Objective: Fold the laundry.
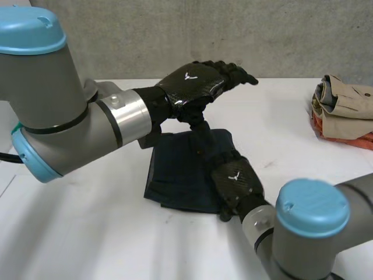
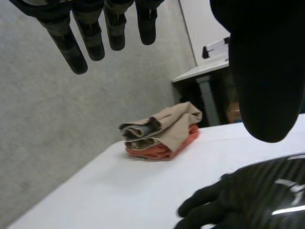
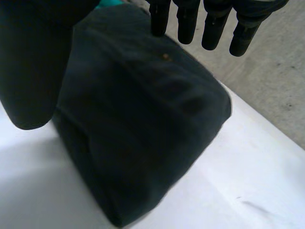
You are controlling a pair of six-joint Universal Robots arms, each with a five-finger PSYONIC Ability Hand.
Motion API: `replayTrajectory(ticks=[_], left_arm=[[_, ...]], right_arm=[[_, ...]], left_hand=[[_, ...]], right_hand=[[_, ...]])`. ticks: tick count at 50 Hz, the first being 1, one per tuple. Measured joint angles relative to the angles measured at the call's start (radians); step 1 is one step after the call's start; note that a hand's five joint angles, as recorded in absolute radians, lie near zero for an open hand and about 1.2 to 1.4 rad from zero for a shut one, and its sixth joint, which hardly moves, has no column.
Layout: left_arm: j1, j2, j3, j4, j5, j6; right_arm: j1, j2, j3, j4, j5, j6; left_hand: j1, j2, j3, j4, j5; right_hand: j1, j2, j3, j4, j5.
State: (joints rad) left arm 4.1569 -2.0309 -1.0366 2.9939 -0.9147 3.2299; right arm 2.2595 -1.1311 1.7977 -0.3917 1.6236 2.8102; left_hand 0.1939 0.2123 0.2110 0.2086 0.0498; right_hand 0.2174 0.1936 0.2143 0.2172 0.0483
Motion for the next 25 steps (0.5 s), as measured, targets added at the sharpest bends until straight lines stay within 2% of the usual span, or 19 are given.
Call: replayTrajectory(ticks=[4, 12, 16, 19, 21, 22, 25], left_arm=[[0.008, -0.007, -0.004, -0.022, 0.02, -0.014], [0.004, -0.02, -0.013, -0.015, -0.027, -0.007], [0.003, -0.023, -0.014, -0.007, -0.04, -0.006], [0.004, -0.023, -0.014, -0.002, -0.043, -0.006], [0.006, -0.023, -0.014, 0.0, -0.043, -0.007], [0.007, -0.022, -0.014, 0.002, -0.043, -0.007], [0.01, -0.019, -0.014, 0.005, -0.042, -0.008]], right_arm=[[-0.001, 0.064, -0.005, -0.079, -0.002, -0.004], [-0.014, 0.178, -0.099, -0.118, -0.005, -0.012], [-0.016, 0.218, -0.147, -0.13, -0.006, -0.013], [-0.017, 0.235, -0.176, -0.15, -0.008, -0.013], [-0.017, 0.241, -0.196, -0.173, -0.013, -0.013], [-0.017, 0.244, -0.204, -0.182, -0.016, -0.012], [-0.017, 0.253, -0.236, -0.209, -0.029, -0.011]], left_hand=[[0.0, -0.001, -0.001, -0.002, 0.0], [0.0, -0.001, -0.001, -0.002, 0.0], [0.0, -0.001, -0.001, -0.002, 0.0], [0.0, -0.001, -0.001, -0.001, 0.0], [0.0, -0.001, -0.001, -0.002, 0.0], [0.0, -0.001, -0.001, -0.002, 0.0], [0.0, -0.001, -0.001, -0.002, 0.0]], right_hand=[[0.0, 0.0, 0.0, 0.0, 0.0], [0.004, 0.015, 0.007, 0.005, 0.007], [0.225, 0.243, 0.216, 0.213, 0.109], [0.429, 0.492, 0.462, 0.457, 0.33], [0.673, 0.819, 0.773, 0.769, 0.627], [0.757, 0.907, 0.876, 0.874, 0.746], [0.819, 0.967, 0.941, 0.953, 0.875]])
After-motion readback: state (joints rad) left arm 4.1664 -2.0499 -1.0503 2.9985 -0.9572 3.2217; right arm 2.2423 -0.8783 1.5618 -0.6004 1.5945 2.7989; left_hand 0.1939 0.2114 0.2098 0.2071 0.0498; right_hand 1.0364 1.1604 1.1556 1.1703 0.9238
